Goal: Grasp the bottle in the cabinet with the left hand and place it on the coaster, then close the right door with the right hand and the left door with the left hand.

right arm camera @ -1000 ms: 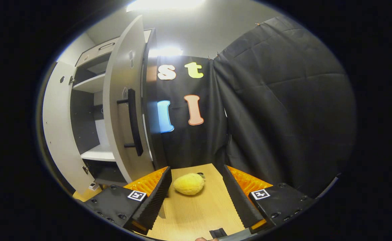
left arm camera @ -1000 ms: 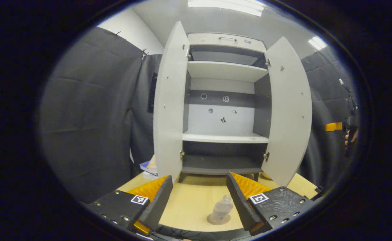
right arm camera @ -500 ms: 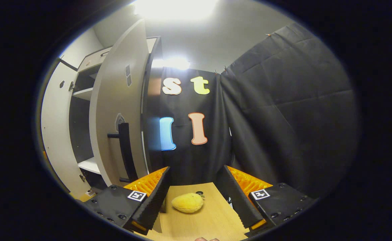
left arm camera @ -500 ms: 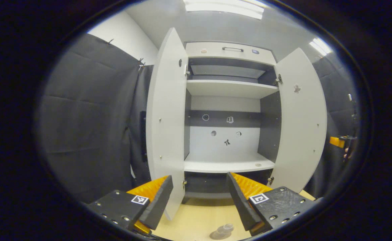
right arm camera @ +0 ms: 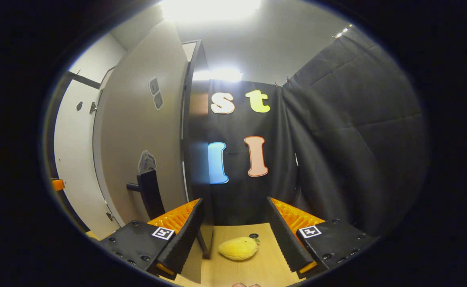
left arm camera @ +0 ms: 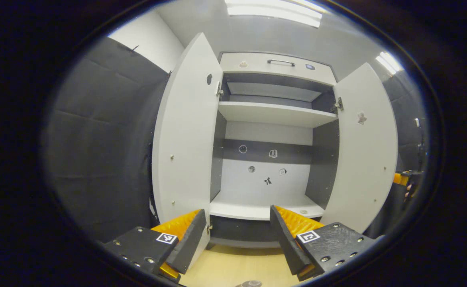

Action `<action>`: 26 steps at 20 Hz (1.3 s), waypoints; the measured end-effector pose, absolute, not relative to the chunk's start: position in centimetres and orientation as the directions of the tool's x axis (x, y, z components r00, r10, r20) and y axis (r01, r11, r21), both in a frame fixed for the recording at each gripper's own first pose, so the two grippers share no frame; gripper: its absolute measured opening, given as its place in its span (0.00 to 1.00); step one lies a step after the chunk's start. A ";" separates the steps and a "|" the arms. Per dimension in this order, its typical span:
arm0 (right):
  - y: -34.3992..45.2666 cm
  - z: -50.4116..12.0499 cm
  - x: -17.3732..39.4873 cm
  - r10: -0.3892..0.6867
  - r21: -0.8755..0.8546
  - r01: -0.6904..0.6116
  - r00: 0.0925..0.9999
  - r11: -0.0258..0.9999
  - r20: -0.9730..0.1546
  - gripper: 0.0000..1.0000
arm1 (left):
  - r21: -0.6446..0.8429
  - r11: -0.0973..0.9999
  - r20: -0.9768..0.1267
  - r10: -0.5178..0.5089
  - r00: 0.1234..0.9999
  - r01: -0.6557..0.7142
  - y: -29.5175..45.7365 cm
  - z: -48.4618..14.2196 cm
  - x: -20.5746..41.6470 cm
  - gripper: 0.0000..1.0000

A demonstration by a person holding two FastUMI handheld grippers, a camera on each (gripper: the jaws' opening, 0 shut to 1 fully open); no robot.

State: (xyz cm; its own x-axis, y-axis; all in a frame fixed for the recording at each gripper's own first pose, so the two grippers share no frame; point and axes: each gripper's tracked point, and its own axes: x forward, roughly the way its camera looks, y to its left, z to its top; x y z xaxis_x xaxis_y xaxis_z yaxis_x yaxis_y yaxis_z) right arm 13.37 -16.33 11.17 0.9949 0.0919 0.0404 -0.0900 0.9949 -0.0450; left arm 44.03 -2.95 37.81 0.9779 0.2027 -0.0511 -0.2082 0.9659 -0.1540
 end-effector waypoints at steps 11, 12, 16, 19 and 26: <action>-13.8 9.7 15.1 0.218 0.004 -0.218 0.975 0.976 -0.045 0.97 | -0.179 0.942 -0.107 0.270 0.957 -0.285 -3.3 35.6 45.1 0.93; -13.7 9.8 15.1 0.216 -0.001 -0.216 0.975 0.976 -0.044 0.97 | -0.175 0.940 -0.108 0.276 0.955 -0.292 -3.2 35.5 44.7 0.93; -12.9 10.0 14.7 0.198 -0.037 -0.198 0.980 0.979 -0.024 0.96 | -0.159 0.938 -0.106 0.295 0.949 -0.309 -2.4 35.2 44.2 0.93; -10.9 9.7 14.2 0.211 -0.036 -0.212 0.977 0.977 -0.025 0.96 | -0.179 0.939 -0.095 0.281 0.955 -0.294 -2.2 35.1 44.3 0.93; -5.6 9.1 13.5 0.201 -0.014 -0.202 0.979 0.979 -0.024 0.96 | -0.160 0.956 -0.090 0.235 0.968 -0.246 1.5 35.2 44.7 0.99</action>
